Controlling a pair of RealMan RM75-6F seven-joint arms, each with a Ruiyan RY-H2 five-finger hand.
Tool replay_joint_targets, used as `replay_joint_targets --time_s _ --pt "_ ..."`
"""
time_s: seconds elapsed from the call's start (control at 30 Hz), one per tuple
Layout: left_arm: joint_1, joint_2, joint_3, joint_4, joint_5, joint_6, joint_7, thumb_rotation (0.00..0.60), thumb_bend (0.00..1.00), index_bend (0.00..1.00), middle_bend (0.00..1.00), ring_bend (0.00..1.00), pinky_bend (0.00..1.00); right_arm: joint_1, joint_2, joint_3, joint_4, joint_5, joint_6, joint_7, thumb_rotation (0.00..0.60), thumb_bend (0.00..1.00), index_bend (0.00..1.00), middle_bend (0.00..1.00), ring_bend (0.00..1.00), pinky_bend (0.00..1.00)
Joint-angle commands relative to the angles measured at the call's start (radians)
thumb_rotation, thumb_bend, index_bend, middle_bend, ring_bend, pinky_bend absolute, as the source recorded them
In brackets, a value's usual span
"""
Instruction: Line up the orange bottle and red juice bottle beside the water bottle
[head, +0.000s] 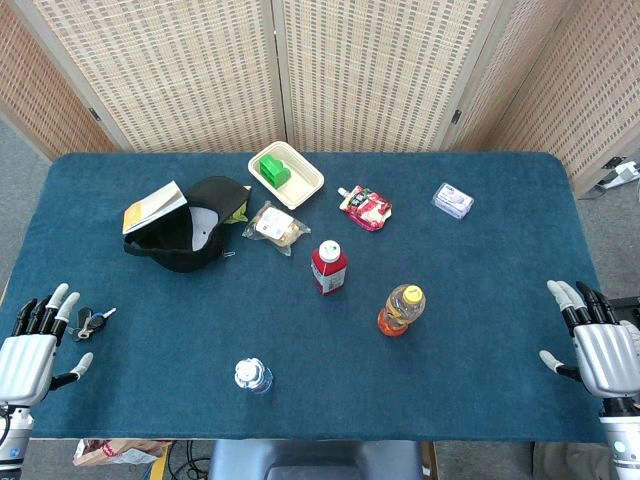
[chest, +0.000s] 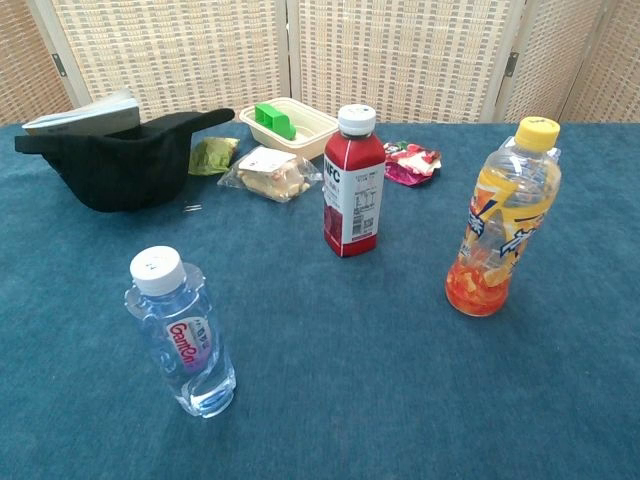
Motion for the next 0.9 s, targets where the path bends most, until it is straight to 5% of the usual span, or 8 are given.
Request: replay_joint_targets --time_s 0.03,0.47,0.9 --pt "-0.001 0.0 -0.001 0.0 -0.002 -0.002 0.002 0.6 0.23 0.0 0.0 0.0 0.0 0.0 -0.001 0.0 0.002 0.001 0.0 0.003 0.6 0.09 0.05 0.13 0.03 0.12" --pt "-0.001 0.002 -0.002 0.0 -0.004 0.0 -0.003 0.6 0.23 0.0 0.0 0.0 0.0 0.007 0.01 -0.006 -0.013 -0.023 -0.01 0.065 0.6 0.09 0.09 0.15 0.04 0.12" --pt "-0.002 0.0 0.001 0.003 0.002 0.001 -0.007 0.6 0.23 0.0 0.0 0.0 0.0 0.11 0.033 -0.012 -0.063 -0.048 -0.18 0.345 0.6 0.07 0.11 0.15 0.04 0.12"
